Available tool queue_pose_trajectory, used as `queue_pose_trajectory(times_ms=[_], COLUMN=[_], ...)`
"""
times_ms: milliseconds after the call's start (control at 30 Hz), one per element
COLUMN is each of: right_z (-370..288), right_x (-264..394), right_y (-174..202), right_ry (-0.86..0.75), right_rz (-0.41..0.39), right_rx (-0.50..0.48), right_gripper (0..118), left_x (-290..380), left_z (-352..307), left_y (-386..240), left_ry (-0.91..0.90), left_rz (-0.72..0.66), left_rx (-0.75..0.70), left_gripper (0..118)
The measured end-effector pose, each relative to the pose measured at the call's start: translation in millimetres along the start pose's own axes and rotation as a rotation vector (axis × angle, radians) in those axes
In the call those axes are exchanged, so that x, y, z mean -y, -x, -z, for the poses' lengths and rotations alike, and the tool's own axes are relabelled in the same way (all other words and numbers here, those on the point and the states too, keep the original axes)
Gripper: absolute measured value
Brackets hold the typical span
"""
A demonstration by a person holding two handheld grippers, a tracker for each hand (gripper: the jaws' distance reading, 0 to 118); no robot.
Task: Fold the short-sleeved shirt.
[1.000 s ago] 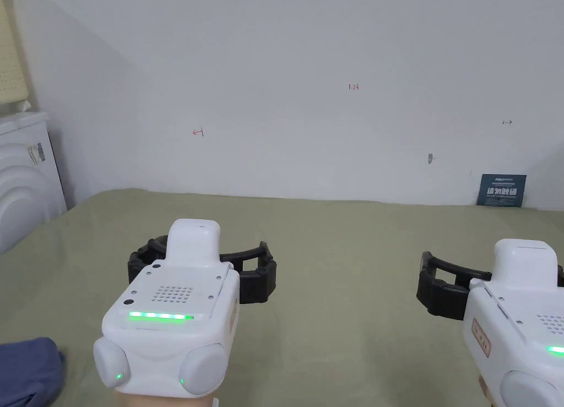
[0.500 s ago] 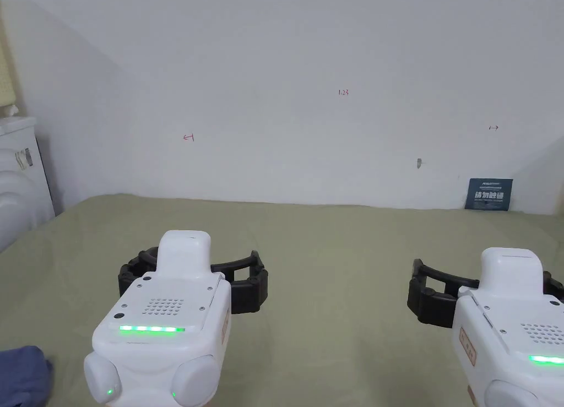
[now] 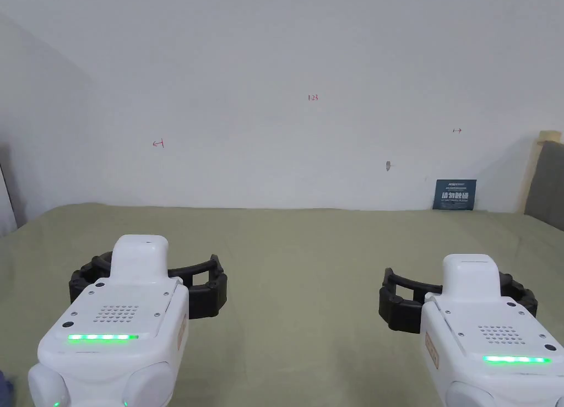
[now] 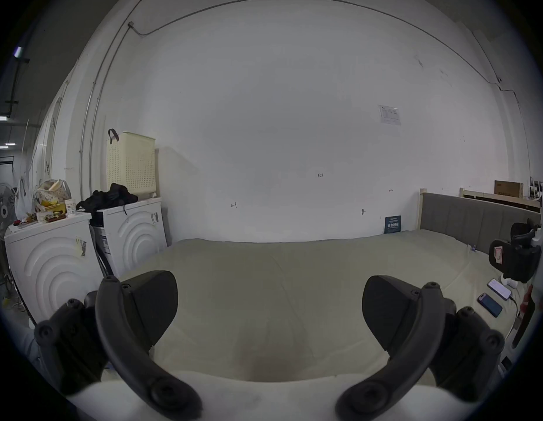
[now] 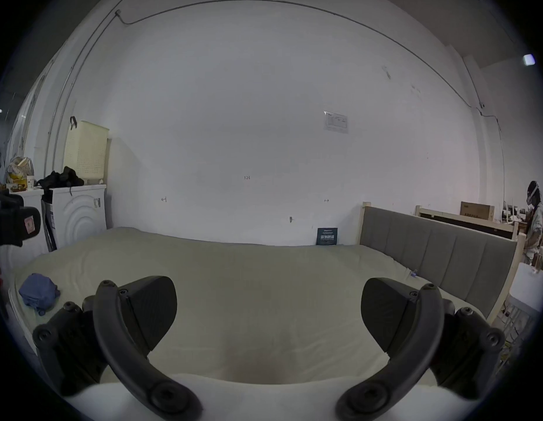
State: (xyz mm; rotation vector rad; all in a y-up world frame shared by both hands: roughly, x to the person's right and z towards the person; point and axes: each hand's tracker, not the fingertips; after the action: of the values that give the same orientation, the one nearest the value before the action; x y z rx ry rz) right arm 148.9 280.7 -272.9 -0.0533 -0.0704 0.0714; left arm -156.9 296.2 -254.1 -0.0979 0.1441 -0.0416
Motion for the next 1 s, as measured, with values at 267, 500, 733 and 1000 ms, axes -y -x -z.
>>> queue_pose_trajectory(times_ms=[267,500,733,1000], right_z=[-6.3,-2.5,5.7,12.9], right_x=[-4.9,-10.9,-23.4,-34.8], right_y=[-3.4,-17.4,-20.8,-19.6], right_ry=[-0.087,-0.061,0.059,0.162], right_rz=[0.055,0.183,0.173,0.139], right_rx=[-0.023,-0.097,-0.086,-0.124], right_gripper=[118,118,118,118], left_x=[1.4,-1.6,-5.4,-4.3], left_z=[-1.3,-3.1,-2.2,-0.1], left_y=[-1.4,-2.8,-4.0,-5.0], left_ry=[0.013,0.008,0.021,0.046], left_rz=[-0.013,-0.032,-0.008,-0.028], left_rx=[0.013,0.028,0.048,0.062], left_gripper=[118,118,118,118])
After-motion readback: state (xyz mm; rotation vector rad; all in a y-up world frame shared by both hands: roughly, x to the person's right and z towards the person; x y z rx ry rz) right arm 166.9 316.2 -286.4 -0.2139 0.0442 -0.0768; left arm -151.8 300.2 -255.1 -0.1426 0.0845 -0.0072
